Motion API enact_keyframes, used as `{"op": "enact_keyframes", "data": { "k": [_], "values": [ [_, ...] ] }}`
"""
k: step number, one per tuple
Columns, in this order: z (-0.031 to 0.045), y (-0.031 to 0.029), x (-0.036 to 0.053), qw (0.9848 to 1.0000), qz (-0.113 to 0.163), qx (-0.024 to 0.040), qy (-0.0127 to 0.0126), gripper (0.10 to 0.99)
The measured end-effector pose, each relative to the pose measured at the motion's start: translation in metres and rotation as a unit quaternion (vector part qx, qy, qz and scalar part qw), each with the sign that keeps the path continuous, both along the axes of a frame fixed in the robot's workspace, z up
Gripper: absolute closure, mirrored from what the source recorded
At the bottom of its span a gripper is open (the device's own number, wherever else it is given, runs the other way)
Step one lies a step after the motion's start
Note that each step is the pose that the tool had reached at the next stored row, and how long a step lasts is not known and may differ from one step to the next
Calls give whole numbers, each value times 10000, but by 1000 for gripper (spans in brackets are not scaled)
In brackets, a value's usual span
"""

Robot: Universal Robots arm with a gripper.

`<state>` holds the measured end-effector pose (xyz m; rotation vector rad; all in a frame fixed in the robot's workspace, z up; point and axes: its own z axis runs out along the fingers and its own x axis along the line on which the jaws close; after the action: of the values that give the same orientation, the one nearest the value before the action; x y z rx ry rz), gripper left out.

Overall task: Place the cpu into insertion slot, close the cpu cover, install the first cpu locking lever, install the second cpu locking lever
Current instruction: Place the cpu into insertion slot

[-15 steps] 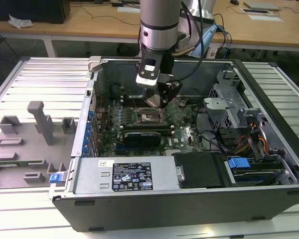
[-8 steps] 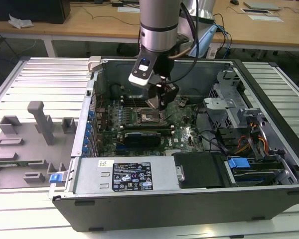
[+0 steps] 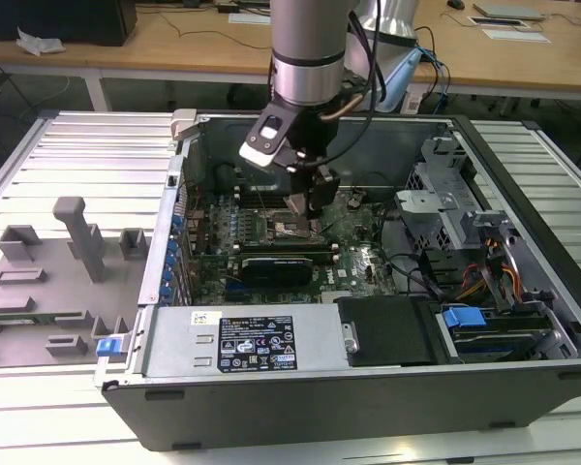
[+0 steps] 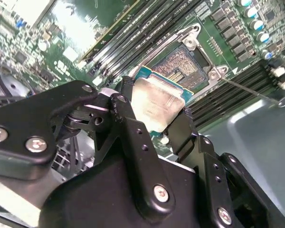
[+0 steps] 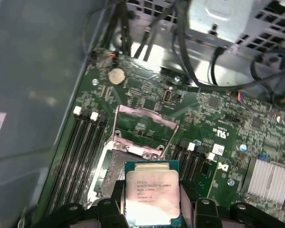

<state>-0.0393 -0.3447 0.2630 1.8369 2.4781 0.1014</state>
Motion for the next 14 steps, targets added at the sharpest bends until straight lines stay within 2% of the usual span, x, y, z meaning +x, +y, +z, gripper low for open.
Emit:
{"op": "enact_keyframes", "data": {
  "k": [3,6,9,12,14],
  "values": [
    [-25,0,0,9996,-273,0,0,545],
    [-56,0,0,9981,-611,0,0,545],
    [-106,0,0,9944,-1061,0,0,545],
    [-141,2,-7,9924,-1233,0,0,545],
    [-161,7,-23,9916,-1293,0,0,545]
  ]
}}
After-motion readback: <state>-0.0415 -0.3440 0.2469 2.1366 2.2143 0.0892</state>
